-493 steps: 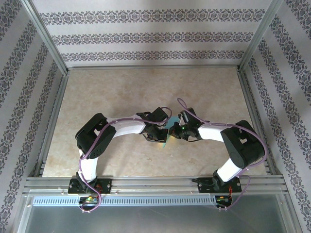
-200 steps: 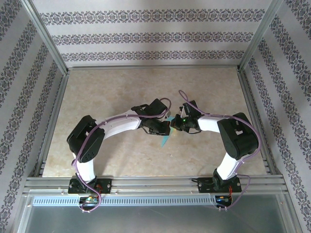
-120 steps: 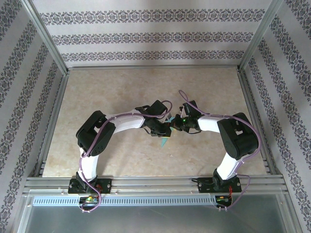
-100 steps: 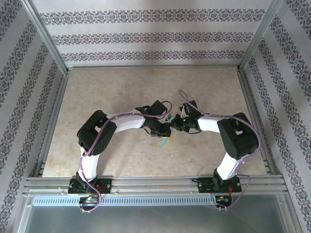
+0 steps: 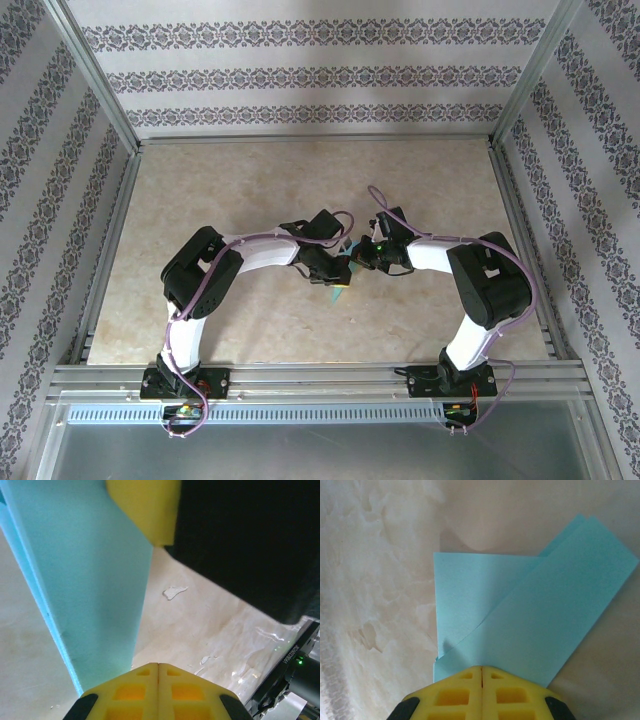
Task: Fold a paper plane with a square sheet of paper (fold left side to right side)
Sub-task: Fold the wing for the fifth time at the center of the table.
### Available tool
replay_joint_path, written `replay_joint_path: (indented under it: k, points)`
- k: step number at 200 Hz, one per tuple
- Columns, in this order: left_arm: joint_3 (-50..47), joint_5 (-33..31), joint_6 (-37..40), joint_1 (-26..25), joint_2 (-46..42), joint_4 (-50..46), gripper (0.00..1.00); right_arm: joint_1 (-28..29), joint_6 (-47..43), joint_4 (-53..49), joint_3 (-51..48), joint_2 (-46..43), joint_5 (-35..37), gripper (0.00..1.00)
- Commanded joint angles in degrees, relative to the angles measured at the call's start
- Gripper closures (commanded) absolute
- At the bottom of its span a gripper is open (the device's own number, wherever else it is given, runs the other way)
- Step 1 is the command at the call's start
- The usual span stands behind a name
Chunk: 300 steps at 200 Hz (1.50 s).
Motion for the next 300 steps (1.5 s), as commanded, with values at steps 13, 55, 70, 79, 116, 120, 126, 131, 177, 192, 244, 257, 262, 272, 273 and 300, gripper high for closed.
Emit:
replay_joint_path:
  k: [13,55,70,79,116,120,126,131,177,192,244,257,262,272,273,300]
  points:
    - [-1.5,-0.4,0.5,0.4,1.3,0.6,1.00,0.9,-0.8,-4.9,-1.2,2.8,2.1,1.00]
    - [-2.5,-0.7,0.5,0.4,1.6,1.0,1.00,1.0,-0.9,-5.2,-1.3,2.8,2.4,1.00]
    - [-3.1,-0.7,0.5,0.4,1.5,1.1,1.00,1.0,-0.9,-5.4,-1.3,2.8,2.5,1.00]
    - [-3.4,-0.7,0.5,0.4,1.5,1.2,1.00,1.0,-0.9,-5.5,-1.3,2.8,2.6,1.00]
    - [-5.5,-0.7,0.1,0.4,1.0,2.0,1.00,1.0,-0.9,-5.7,-1.1,3.0,2.7,1.00]
    - [-5.8,-0.6,0.0,0.4,0.9,2.2,1.00,1.0,-0.9,-5.7,-1.1,3.0,2.7,1.00]
    - [-6.2,-0.6,-0.1,0.4,0.7,2.3,1.00,1.0,-0.9,-5.7,-1.1,3.0,2.7,1.00]
    - [-6.6,-0.6,-0.1,0.4,0.5,2.5,1.00,1.0,-0.9,-5.7,-1.1,3.1,2.8,1.00]
    - [-10.1,-0.2,-0.2,0.4,-1.4,3.9,1.00,1.0,-1.1,-6.0,-1.0,3.4,2.9,1.00]
    - [-11.1,0.0,-0.2,0.4,-1.9,4.4,1.00,1.0,-1.1,-6.1,-0.9,3.5,2.9,1.00]
    - [-12.6,-1.0,-0.1,0.6,-4.2,4.7,1.00,1.0,-1.3,-6.5,-0.7,3.5,2.9,1.00]
    - [-12.5,-1.0,0.0,0.7,-5.0,4.6,1.00,1.0,-1.3,-6.6,-0.7,3.5,2.9,1.00]
    - [-12.5,-1.0,0.0,0.8,-5.3,4.6,1.00,1.0,-1.3,-6.6,-0.7,3.5,2.9,1.00]
    - [-12.5,-0.9,0.0,0.9,-6.0,4.7,1.00,1.0,-1.3,-6.7,-0.6,3.5,2.9,1.00]
    - [-12.4,-0.9,0.0,0.9,-6.1,4.7,1.00,1.0,-1.3,-6.7,-0.6,3.5,2.9,1.00]
    - [-11.7,-0.4,0.4,1.5,-8.5,4.3,1.00,1.2,-1.3,-6.7,-0.6,3.5,2.8,1.00]
